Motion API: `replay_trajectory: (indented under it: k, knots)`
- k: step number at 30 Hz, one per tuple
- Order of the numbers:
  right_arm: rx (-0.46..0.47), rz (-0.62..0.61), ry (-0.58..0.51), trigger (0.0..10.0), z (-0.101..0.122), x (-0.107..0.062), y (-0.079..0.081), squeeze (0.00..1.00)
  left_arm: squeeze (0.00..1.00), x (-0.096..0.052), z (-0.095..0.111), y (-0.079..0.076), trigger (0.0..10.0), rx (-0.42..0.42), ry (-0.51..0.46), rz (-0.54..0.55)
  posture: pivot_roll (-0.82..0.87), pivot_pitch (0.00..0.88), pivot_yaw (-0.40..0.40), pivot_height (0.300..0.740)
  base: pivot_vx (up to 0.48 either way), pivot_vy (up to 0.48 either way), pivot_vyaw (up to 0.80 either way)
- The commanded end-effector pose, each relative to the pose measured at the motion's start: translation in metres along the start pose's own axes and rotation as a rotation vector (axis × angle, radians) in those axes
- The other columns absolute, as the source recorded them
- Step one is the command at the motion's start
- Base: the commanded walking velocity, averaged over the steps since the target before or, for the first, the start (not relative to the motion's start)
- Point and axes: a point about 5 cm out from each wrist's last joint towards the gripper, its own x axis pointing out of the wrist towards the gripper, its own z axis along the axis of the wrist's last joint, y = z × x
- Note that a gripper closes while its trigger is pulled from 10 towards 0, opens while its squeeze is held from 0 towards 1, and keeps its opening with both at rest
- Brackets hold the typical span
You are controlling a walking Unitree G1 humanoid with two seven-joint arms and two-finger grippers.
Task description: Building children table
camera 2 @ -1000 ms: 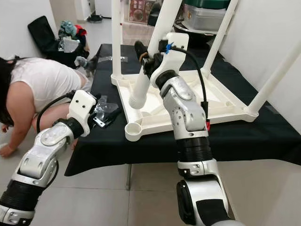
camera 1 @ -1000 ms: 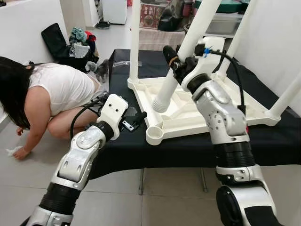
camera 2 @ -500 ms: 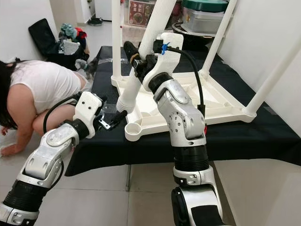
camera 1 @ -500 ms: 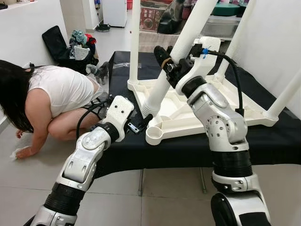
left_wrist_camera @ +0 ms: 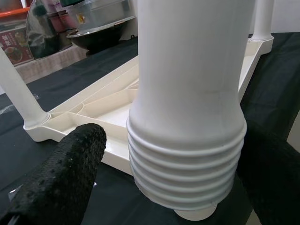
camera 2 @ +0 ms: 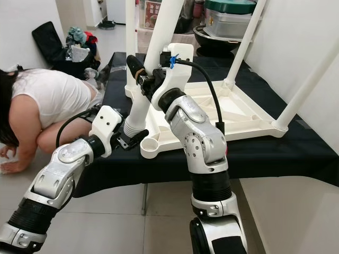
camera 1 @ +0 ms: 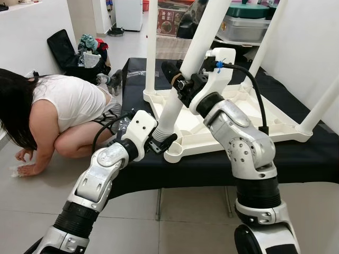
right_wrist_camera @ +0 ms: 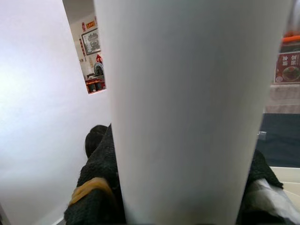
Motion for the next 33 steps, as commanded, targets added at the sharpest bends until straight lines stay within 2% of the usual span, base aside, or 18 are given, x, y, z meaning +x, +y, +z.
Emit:
replay_trajectory:
  k: [1, 18, 19, 32, 33]
  knots:
    - [0.005, 0.018, 0.006, 0.0, -0.001, -0.002, 0.004, 0.00, 0.00, 0.000, 0.001, 0.003, 10.0, 0.015, -0.003, 0.000, 0.11, 0.041, -0.108, 0.740, 0.000, 0.000, 0.00]
    - [0.027, 0.045, 0.025, 0.0, -0.004, -0.003, 0.014, 0.00, 0.00, 0.003, -0.002, -0.002, 10.0, 0.016, -0.001, -0.031, 0.11, 0.042, -0.106, 0.740, 0.000, 0.000, 0.00]
    - [0.027, 0.046, 0.027, 0.0, -0.005, -0.004, 0.015, 0.00, 0.00, 0.003, -0.002, -0.002, 0.0, 0.017, -0.007, -0.033, 0.11, 0.044, -0.106, 0.740, 0.000, 0.000, 0.00]
    - [0.030, 0.044, 0.035, 0.0, -0.008, -0.005, 0.019, 0.00, 0.00, 0.002, 0.000, 0.000, 0.0, 0.056, -0.012, -0.005, 0.11, 0.045, -0.105, 0.740, 0.000, 0.000, 0.00]
    - [0.026, 0.034, 0.038, 0.0, -0.008, -0.005, 0.018, 0.00, 0.00, 0.002, 0.000, -0.001, 10.0, 0.062, -0.012, -0.008, 0.11, 0.044, -0.105, 0.740, 0.000, 0.000, 0.00]
